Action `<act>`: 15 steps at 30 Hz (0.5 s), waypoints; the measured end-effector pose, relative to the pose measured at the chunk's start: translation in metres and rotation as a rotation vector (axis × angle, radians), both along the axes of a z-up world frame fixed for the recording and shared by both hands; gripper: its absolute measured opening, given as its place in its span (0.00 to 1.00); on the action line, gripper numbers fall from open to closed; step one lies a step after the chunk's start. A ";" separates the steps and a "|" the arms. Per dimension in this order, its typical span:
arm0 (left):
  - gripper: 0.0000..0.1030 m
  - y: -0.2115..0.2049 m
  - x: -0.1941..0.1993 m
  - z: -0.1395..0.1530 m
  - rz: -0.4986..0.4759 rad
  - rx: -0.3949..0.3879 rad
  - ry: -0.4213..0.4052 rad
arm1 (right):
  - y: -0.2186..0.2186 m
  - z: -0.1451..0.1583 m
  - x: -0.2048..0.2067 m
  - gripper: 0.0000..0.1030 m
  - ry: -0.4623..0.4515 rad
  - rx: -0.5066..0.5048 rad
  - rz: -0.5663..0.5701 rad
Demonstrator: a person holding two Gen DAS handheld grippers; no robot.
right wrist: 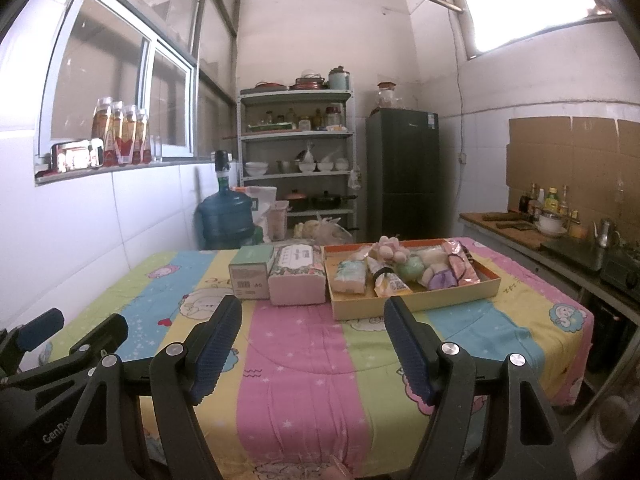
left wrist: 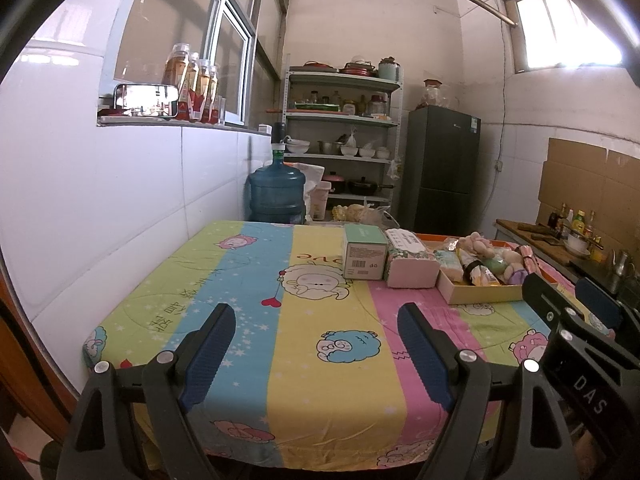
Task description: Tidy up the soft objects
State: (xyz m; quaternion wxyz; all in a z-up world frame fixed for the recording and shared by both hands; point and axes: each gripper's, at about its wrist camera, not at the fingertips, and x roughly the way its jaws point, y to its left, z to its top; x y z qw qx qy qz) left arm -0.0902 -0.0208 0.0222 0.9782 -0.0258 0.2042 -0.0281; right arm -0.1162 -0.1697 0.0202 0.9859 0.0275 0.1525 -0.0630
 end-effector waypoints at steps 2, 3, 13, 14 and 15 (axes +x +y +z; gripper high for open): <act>0.81 0.000 0.000 0.000 0.000 0.000 0.000 | 0.001 0.000 0.000 0.73 0.000 -0.001 0.001; 0.81 0.000 0.000 0.000 0.000 0.000 0.000 | 0.001 0.000 0.000 0.73 0.001 -0.002 0.001; 0.81 0.003 0.002 0.001 0.007 -0.010 0.005 | 0.000 0.004 0.000 0.73 -0.004 -0.012 0.004; 0.81 0.003 0.002 0.001 0.007 -0.010 0.005 | -0.001 0.004 0.001 0.73 -0.002 -0.012 0.003; 0.81 0.004 0.002 0.001 0.008 -0.011 0.005 | -0.001 0.004 0.001 0.73 -0.001 -0.012 0.001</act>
